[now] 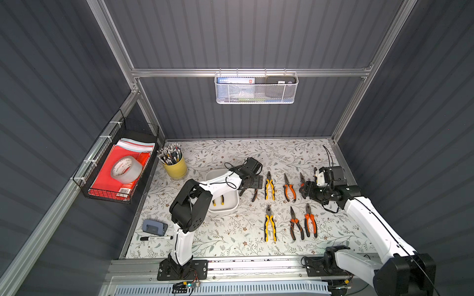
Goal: Take the pliers out of the storage box
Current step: Place the pliers at the center of the board.
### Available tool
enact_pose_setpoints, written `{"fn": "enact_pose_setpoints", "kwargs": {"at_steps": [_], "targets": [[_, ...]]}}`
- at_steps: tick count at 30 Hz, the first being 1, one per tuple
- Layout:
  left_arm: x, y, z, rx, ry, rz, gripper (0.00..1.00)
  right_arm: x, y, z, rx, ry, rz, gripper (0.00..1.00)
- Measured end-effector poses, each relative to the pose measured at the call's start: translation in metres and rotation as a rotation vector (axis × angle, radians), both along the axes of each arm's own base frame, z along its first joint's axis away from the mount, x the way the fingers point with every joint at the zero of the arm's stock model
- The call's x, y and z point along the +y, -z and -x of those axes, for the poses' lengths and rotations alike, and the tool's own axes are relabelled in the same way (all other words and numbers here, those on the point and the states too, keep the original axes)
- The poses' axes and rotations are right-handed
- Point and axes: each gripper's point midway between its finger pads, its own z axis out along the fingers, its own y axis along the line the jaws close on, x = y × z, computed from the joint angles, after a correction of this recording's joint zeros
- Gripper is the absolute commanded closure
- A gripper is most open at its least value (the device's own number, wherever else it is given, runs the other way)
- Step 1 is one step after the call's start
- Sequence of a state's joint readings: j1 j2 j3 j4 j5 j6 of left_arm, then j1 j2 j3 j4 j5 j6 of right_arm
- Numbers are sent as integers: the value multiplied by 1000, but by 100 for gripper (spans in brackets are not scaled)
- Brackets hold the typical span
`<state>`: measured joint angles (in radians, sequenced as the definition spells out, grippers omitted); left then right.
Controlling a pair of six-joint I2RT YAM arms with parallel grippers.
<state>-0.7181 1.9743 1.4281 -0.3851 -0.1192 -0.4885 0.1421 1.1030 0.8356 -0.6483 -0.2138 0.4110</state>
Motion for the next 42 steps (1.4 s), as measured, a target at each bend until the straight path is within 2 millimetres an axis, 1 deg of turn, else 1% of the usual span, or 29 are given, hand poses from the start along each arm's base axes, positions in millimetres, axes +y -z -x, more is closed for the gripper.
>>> {"fn": "enact_pose_setpoints", "kwargs": {"at_steps": [3, 6, 14, 20, 26, 31, 36, 38, 42], "targets": [[3, 2, 3, 11, 33, -39, 1, -1, 2, 1, 9, 3, 8, 28], [3, 6, 2, 10, 69, -69, 1, -3, 3, 2, 15, 6, 15, 28], [6, 33, 5, 45, 115, -132, 1, -2, 5, 1, 19, 4, 15, 28], [7, 44, 8, 63, 127, -153, 5, -1, 13, 7, 42, -7, 8, 29], [3, 48, 15, 66, 132, -178, 11, -1, 16, 9, 50, -11, 11, 29], [-7, 48, 26, 71, 123, -171, 19, 0, 18, 10, 51, -15, 5, 30], [-9, 49, 30, 79, 56, -129, 27, 1, 21, 12, 59, -17, 2, 30], [-8, 48, 32, 81, 16, -96, 34, 1, 21, 12, 61, -18, 0, 30], [-8, 47, 37, 98, -49, -29, 50, 2, 21, 13, 55, -22, -6, 31]]}}
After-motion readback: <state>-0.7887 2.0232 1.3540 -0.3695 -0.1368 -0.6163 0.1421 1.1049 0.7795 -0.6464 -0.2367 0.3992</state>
